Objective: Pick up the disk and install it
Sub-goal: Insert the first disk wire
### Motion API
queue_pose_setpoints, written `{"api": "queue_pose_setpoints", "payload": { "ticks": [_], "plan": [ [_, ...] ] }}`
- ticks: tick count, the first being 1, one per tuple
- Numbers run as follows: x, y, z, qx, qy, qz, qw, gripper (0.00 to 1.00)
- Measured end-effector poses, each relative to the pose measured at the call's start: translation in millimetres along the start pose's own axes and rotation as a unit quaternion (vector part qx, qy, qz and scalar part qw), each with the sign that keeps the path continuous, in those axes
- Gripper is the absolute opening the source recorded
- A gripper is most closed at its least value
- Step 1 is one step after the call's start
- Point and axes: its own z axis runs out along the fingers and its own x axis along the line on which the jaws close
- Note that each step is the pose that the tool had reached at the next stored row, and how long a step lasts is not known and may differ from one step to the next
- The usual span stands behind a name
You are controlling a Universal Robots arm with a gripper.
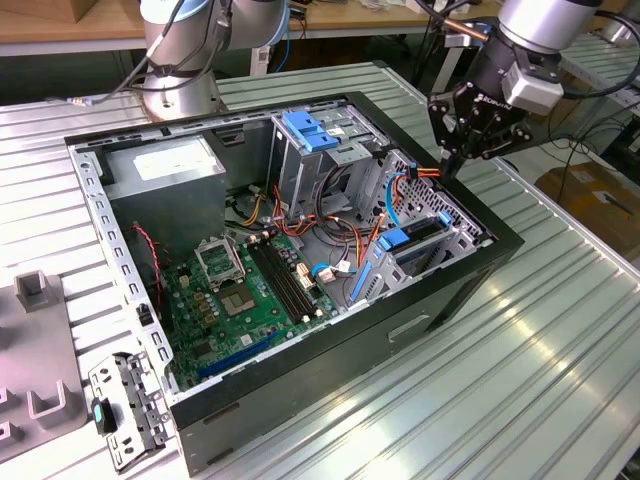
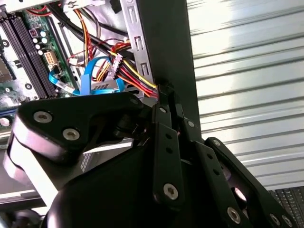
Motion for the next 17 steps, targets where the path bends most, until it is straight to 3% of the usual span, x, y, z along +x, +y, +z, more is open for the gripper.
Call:
{"api": "queue_pose_setpoints", "payload": {
  "ticks": [2, 5, 8, 11, 13, 17],
  "plan": [
    [-1.3, 1.3, 0.1, 0.0001, 0.0000, 0.002, 1.00000, 0.17],
    [-1.4, 1.3, 0.0, 0.0004, 0.0007, 0.026, 0.99965, 0.17],
    [-1.4, 1.3, 0.0, 0.0009, 0.0015, 0.055, 0.99849, 0.17],
    [-1.4, 1.3, 0.0, 0.0014, 0.0023, 0.087, 0.99623, 0.17],
    [-1.7, 1.6, 0.0, 0.0015, 0.0026, 0.096, 0.99534, 0.17],
    [-1.7, 1.6, 0.0, 0.0016, 0.0026, 0.097, 0.99527, 0.17]
  ]
}}
